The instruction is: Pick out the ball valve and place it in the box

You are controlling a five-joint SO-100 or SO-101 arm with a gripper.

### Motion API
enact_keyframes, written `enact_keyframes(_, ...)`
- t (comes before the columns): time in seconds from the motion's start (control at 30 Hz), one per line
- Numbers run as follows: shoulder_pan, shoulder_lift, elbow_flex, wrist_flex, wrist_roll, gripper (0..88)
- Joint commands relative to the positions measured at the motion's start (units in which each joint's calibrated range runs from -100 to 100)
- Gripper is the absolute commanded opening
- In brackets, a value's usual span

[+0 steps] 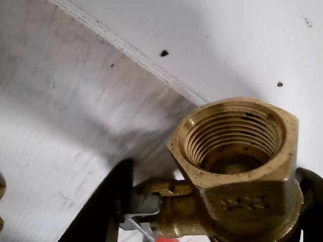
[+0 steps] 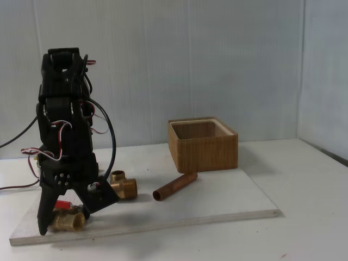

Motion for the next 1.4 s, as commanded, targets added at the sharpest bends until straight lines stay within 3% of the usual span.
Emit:
enact_keyframes(0.0, 0.13, -2.29, -2.13, -1.52, 0.28, 12.2)
enact_keyframes(0.27, 0.13, -2.29, -2.13, -1.52, 0.22, 12.1)
enact_keyframes(0.47, 0.2, -2.29, -4.21, -1.09, 0.43, 0.5)
enact_keyframes(1.37, -0.24, -2.37, -5.02, -0.74, 0.07, 0.9)
